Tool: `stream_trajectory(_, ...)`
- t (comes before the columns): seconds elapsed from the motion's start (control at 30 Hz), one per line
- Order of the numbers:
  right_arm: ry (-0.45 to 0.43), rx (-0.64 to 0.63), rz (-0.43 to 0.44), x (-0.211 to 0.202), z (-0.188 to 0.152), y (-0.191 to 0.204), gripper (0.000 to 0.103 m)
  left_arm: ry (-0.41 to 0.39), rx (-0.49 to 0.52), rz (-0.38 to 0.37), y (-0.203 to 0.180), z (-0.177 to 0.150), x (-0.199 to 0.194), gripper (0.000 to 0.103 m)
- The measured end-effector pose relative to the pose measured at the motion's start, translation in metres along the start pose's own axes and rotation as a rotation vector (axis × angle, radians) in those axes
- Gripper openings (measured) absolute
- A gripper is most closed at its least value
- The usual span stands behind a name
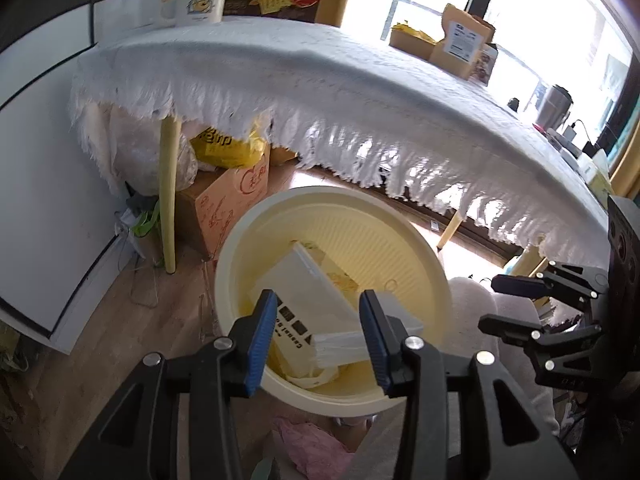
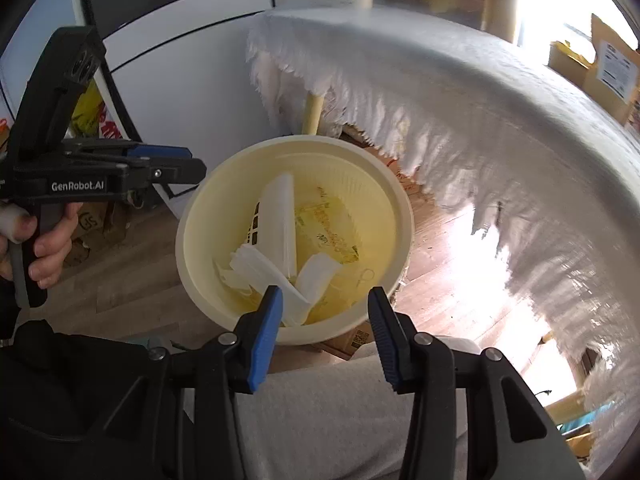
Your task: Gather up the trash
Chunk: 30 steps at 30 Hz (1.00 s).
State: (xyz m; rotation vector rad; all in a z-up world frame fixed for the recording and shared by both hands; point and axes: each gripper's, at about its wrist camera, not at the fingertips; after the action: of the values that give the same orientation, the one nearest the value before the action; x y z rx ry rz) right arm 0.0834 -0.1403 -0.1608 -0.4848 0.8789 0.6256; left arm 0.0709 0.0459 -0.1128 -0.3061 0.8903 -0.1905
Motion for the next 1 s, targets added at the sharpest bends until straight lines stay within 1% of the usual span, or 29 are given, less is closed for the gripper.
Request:
stream_trajectory(0.33, -0.039, 0.062, -0.039, -0.034, -0.015, -0.022, 0.042, -0.027, 0.077, -0.008, -0.034, 0.000, -0.007, 0.047)
stream_trajectory(0.47, -0.056, 0.088, -0.053, -0.046, -0.020, -0.033, 0.042, -0.049, 0.103, -0.023, -0.047, -0.001, -0.011, 0.049)
stream_trajectory(0.57, -0.065, 0.102, -0.071, -0.056, -0.022, -0.040, 0.042, -0.059, 0.140, -0.013, -0.058, -0.001, -0.014, 0.051)
stream_trajectory(0.67, -0.083, 0.116, -0.099, -0.071, -0.023, -0.047, 0.042, -0.084, 0.165, -0.021, -0.068, 0.001, -0.019, 0.056)
stream_trajectory(0.73, -0.100, 0.122, -0.112, -0.081, -0.024, -0.050, 0.042, -0.115, 0.175, -0.038, -0.073, 0.002, -0.025, 0.061)
stream_trajectory(0.8, -0.121, 0.131, -0.125, -0.093, -0.025, -0.054, 0.042, -0.142, 0.189, -0.046, -0.080, 0.003, -0.031, 0.065)
stream_trajectory(0.9, -0.150, 0.140, -0.147, -0.112, -0.024, -0.059, 0.042, -0.180, 0.218, -0.033, -0.092, 0.006, -0.041, 0.068)
stream_trajectory(1.0, -0.182, 0.148, -0.165, -0.129, -0.023, -0.063, 0.042, -0.226, 0.238, -0.029, -0.103, 0.009, -0.053, 0.077)
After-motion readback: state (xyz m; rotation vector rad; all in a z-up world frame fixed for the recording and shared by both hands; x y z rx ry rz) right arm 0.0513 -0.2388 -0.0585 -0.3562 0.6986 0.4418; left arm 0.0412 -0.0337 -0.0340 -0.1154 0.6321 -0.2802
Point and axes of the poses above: each gripper's, at about its wrist camera, not at the fingertips, and x roughly the way its jaws point, y to its left, z to its top, and after that the axes turned 11 degrees about -z, right-handed
